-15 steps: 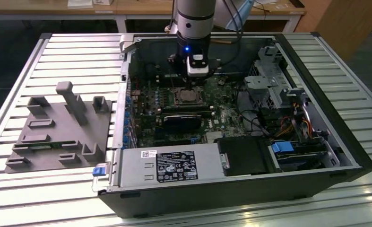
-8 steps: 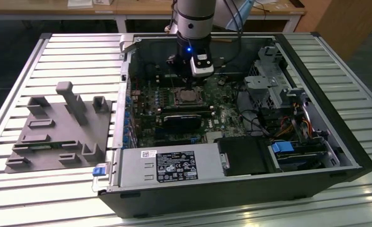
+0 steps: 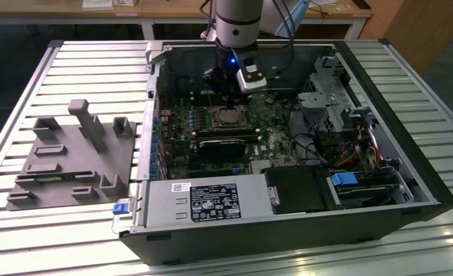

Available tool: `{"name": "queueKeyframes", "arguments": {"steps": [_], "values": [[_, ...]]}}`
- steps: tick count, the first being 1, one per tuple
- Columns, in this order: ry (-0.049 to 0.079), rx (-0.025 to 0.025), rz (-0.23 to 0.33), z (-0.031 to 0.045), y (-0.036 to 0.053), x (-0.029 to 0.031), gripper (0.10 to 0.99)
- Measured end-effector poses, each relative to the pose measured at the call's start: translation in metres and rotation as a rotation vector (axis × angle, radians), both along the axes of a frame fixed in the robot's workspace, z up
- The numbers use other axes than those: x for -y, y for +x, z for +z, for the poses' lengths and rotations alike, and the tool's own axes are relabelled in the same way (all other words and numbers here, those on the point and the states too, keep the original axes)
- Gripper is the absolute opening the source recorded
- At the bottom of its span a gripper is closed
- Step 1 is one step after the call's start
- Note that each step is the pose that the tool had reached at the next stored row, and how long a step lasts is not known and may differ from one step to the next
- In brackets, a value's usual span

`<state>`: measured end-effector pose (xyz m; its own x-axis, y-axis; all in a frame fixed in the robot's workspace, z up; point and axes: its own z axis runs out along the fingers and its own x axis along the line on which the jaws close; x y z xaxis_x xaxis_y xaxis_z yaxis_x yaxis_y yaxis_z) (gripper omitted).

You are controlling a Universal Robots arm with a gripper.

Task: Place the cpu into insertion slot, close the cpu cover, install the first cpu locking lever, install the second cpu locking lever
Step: 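Install the first cpu locking lever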

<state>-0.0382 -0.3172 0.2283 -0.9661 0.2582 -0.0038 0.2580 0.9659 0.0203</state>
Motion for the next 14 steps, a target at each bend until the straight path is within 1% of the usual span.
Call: {"name": "queueKeyframes", "arguments": {"steps": [5,8,10,14], "values": [[0.000,-0.0001,0.074,0.0000,-0.0001,0.0000,0.102],[0.000,0.0002,0.081,0.0000,-0.0001,0.0000,0.102],[0.000,0.0001,0.082,0.0014,-0.0001,0.0000,0.102],[0.000,0.0002,0.082,0.0081,-0.0001,0.0000,0.102]]}}
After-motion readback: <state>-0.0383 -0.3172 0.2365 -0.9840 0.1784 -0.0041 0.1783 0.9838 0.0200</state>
